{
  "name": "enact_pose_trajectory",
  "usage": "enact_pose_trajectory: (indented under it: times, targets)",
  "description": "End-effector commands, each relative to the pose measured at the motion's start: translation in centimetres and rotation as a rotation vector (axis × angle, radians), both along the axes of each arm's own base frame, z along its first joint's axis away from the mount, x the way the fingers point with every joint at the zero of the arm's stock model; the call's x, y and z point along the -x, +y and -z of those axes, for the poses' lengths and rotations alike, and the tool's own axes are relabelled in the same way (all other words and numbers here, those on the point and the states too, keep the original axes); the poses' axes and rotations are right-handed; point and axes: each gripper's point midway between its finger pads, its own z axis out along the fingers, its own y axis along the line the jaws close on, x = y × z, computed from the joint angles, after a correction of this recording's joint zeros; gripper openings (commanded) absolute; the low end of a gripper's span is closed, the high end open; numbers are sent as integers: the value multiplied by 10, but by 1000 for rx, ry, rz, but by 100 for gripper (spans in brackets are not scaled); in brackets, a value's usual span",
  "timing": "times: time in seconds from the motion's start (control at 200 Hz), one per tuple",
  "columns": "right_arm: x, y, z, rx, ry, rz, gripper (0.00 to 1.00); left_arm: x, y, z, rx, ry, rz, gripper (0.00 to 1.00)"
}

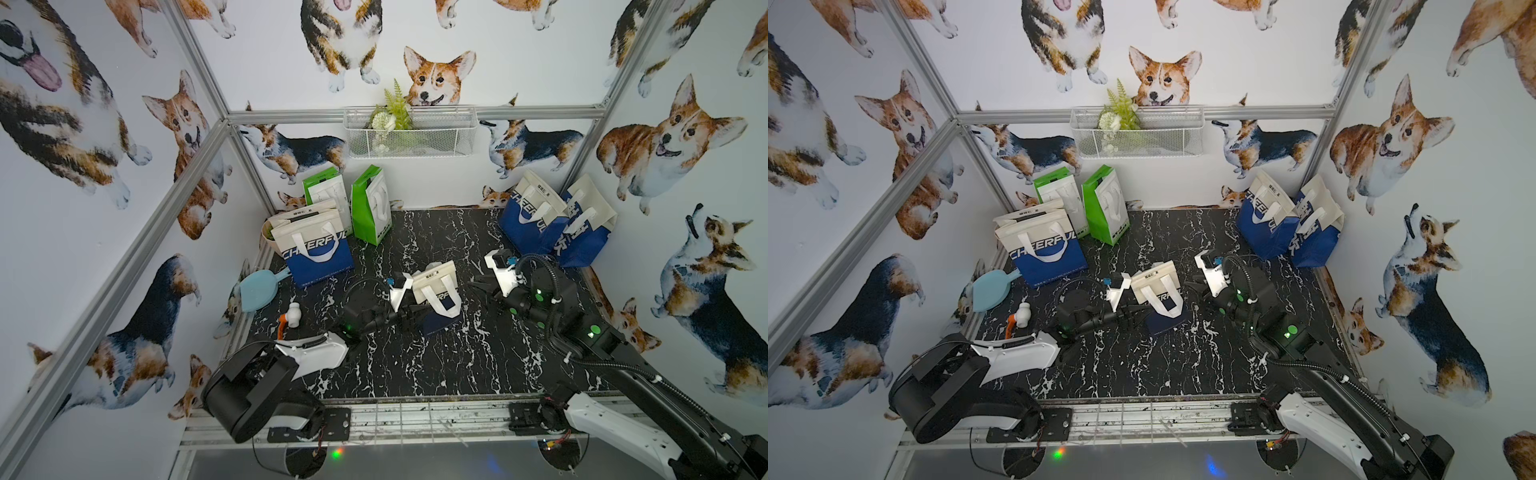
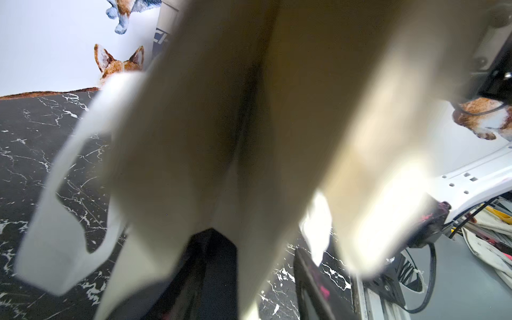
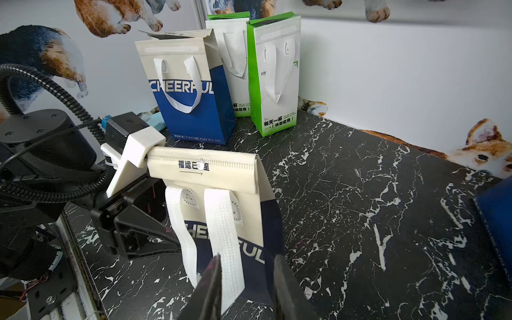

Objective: Open the takeout bag
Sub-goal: Adjust the takeout bag at the center of the board.

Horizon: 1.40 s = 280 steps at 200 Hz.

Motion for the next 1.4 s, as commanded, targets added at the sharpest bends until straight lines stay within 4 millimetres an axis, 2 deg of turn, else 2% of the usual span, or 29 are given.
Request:
enact_pose_trajectory:
  times: [0.0, 0.27, 0.521, 0.666, 0.881, 1.011, 1.076, 1.226, 1.301, 1.396]
  targets:
    - [-2, 0, -7, -3, -47, 2, 34, 2, 0, -9, 29, -23, 2, 56]
    - [-3, 0, -3, 8, -38, 0, 35, 4, -3, -9, 24, -33, 16, 56]
    - [-2, 0, -4, 8, -44, -1, 36, 2, -12, 2, 22, -24, 28, 53]
    - [-2, 0, -3, 9, -41, -5, 37, 5, -13, -2, 92, -71, 43, 38]
    - [0, 5, -3, 2, -31, -26, 37, 5, -12, -4, 122, -84, 39, 0]
    - [2, 9, -12, -5, -59, -52, 37, 3, -11, -5, 120, -73, 25, 0]
    - [7, 13, -22, 8, -111, -96, 37, 3, -11, -6, 117, -68, 23, 0]
    - [15, 26, -46, 140, -387, -194, 38, -1, -12, -6, 111, -37, 6, 0]
    - [24, 37, -46, 182, -500, -302, 38, -3, -10, -7, 108, -25, -16, 0]
    - [28, 45, -46, 189, -627, -351, 40, -6, -7, -10, 95, -19, -53, 0]
